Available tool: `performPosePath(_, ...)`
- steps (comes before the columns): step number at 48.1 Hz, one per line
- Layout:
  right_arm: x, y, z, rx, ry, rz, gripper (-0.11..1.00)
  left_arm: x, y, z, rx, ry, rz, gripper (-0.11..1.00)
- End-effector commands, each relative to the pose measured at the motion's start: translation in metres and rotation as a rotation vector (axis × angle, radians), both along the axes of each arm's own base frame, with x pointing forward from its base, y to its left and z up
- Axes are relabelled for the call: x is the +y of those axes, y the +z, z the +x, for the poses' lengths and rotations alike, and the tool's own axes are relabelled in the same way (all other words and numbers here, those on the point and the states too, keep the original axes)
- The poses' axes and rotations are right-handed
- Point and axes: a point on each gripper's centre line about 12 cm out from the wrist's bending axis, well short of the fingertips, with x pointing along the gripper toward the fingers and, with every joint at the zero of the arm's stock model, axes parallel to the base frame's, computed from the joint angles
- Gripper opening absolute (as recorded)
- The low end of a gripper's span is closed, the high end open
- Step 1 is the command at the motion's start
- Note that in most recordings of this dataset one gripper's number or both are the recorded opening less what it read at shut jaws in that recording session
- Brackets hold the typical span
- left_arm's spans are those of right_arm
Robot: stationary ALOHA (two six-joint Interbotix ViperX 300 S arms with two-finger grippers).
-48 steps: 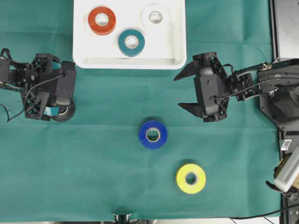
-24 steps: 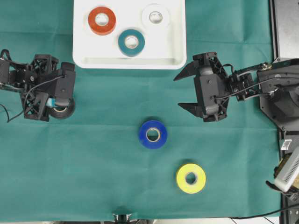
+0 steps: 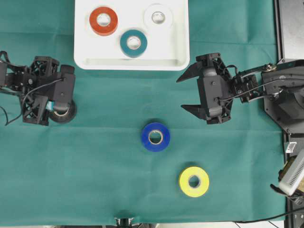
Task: Put the tape alternately from left to right into the white case.
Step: 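Lower the left gripper onto the black tape roll and grasp it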
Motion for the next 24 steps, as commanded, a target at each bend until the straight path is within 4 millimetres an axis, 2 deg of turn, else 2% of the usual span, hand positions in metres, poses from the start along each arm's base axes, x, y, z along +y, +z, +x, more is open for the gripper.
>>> performPosePath(1, 0.001, 0.008, 0.003, -0.031, 0.002, 0.008, 0.82, -0.005, 0.022, 0.007, -0.072, -0.013, -0.006, 0.23)
performPosePath(16, 0.001, 0.008, 0.003, -0.031, 0.002, 0.008, 0.82, -0.015, 0.053, 0.003, -0.12, -0.045, -0.016, 0.23)
performPosePath(24, 0.001, 0.008, 0.003, -0.032, 0.002, 0.008, 0.82, -0.017, 0.06, 0.005, -0.139, -0.048, -0.018, 0.23)
